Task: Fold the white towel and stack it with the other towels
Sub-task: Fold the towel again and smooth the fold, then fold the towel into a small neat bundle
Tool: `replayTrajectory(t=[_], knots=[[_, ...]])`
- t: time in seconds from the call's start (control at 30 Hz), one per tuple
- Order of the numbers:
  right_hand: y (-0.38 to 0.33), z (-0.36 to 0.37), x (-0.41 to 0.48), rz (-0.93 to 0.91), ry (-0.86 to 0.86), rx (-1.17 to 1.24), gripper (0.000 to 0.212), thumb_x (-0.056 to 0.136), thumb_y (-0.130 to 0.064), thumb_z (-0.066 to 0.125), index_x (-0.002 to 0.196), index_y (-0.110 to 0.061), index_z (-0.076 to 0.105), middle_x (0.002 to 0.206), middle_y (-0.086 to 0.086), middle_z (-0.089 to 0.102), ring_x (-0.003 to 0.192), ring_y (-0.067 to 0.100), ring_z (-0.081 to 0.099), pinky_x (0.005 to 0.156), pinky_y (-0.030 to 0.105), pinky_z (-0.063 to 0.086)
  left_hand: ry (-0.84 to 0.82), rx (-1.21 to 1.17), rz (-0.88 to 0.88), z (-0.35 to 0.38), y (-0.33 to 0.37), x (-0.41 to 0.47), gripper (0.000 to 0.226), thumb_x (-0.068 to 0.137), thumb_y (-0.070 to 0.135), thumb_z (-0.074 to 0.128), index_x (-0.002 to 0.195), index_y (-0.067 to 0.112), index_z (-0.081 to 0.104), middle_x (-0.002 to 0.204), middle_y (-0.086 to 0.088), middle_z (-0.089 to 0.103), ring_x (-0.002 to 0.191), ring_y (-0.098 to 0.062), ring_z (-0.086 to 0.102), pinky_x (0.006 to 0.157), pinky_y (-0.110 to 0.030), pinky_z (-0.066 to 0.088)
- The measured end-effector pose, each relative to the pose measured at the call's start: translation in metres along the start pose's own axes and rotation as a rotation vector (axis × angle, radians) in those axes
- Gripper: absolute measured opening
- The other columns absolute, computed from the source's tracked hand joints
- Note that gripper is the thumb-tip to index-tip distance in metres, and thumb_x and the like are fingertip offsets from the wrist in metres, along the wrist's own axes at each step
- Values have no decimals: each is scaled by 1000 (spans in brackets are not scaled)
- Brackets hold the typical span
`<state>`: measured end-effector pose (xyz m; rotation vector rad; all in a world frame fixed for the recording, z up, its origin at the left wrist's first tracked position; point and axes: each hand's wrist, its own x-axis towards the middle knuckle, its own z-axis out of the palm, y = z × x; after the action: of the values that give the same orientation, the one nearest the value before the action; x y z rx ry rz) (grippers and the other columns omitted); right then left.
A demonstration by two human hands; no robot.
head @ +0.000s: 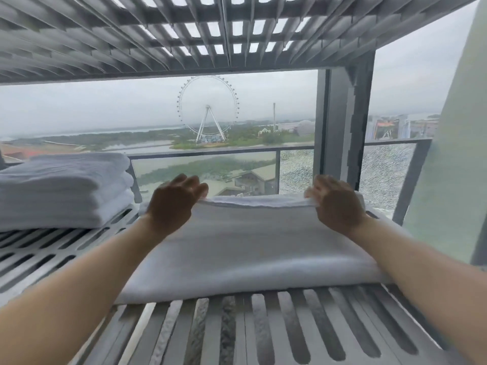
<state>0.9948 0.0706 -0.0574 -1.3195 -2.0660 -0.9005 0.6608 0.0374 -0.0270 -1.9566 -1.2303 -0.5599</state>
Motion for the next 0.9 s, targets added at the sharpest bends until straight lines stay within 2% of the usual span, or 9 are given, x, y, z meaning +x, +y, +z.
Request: replayTrajectory(t=[0.07, 0.13, 0.3, 0.43, 0.53, 0.6, 0.7, 0.8, 0.9], knots=[[-6, -12, -12, 114, 58, -10, 25, 63, 12, 58, 80, -5, 65, 81, 10, 54, 74, 30, 52, 66, 32, 34, 20, -26, 25, -15, -2, -14, 38, 54, -17, 55, 78, 12, 61, 76, -7, 60, 72, -30, 61, 42, -29, 43], [-12, -23, -26, 198, 59, 11, 26, 66, 12, 55, 83, -6, 64, 83, 9, 57, 79, 30, 53, 71, 33, 34, 18, -87, 48, -23, -2, -34, 42, 51, -15, 52, 79, 16, 60, 77, -3, 60, 72, -28, 61, 43, -26, 41], [-28, -54, -60, 253, 28, 66, 25, 68, 13, 54, 75, -7, 68, 78, 12, 67, 76, 33, 60, 72, 37, 43, -224, -213, 27, -25, 12, -88, 33, 69, 1, 43, 89, 25, 51, 92, 8, 56, 89, -15, 54, 62, -26, 33], [-37, -70, -73, 391, 56, -22, 28, 68, 10, 48, 82, -3, 68, 81, 17, 65, 78, 36, 57, 72, 39, 38, -84, -244, -123, -45, 19, -103, 26, 68, -4, 49, 83, 16, 55, 86, -2, 57, 83, -25, 56, 56, -29, 36], [-44, -74, -86, 421, 15, -76, 27, 66, 14, 52, 84, -2, 64, 85, 18, 61, 81, 35, 53, 71, 39, 34, 22, -168, -11, -60, 22, -114, 19, 64, -2, 51, 75, 12, 56, 76, -6, 57, 67, -28, 59, 38, -28, 41], [-45, -75, -91, 441, -37, -49, 31, 68, 14, 50, 87, -7, 63, 93, 15, 61, 89, 33, 52, 75, 38, 34, 22, -168, 87, -66, 22, -118, 16, 63, 6, 46, 73, 12, 57, 73, -6, 58, 63, -27, 60, 35, -28, 43], [-45, -78, -98, 480, -70, 3, 34, 69, 13, 49, 84, -12, 65, 94, 14, 62, 94, 34, 53, 80, 40, 36, -21, -185, 208, -69, 20, -123, 18, 65, 17, 43, 74, 13, 57, 70, -3, 59, 57, -24, 60, 36, -28, 45], [-47, -82, -104, 487, -49, -22, 32, 68, 14, 50, 79, -9, 67, 87, 16, 62, 88, 36, 54, 78, 42, 36, -123, -225, 223, -67, 18, -128, 13, 66, 12, 60, 77, 14, 55, 71, -2, 59, 55, -24, 58, 43, -28, 45], [-46, -85, -107, 487, -97, 5, 34, 69, 13, 48, 83, -13, 67, 93, 13, 63, 93, 33, 52, 82, 41, 35, -197, -296, 178, -64, 16, -128, 15, 74, 24, 49, 86, 16, 52, 81, 1, 59, 68, -26, 59, 55, -27, 37]])
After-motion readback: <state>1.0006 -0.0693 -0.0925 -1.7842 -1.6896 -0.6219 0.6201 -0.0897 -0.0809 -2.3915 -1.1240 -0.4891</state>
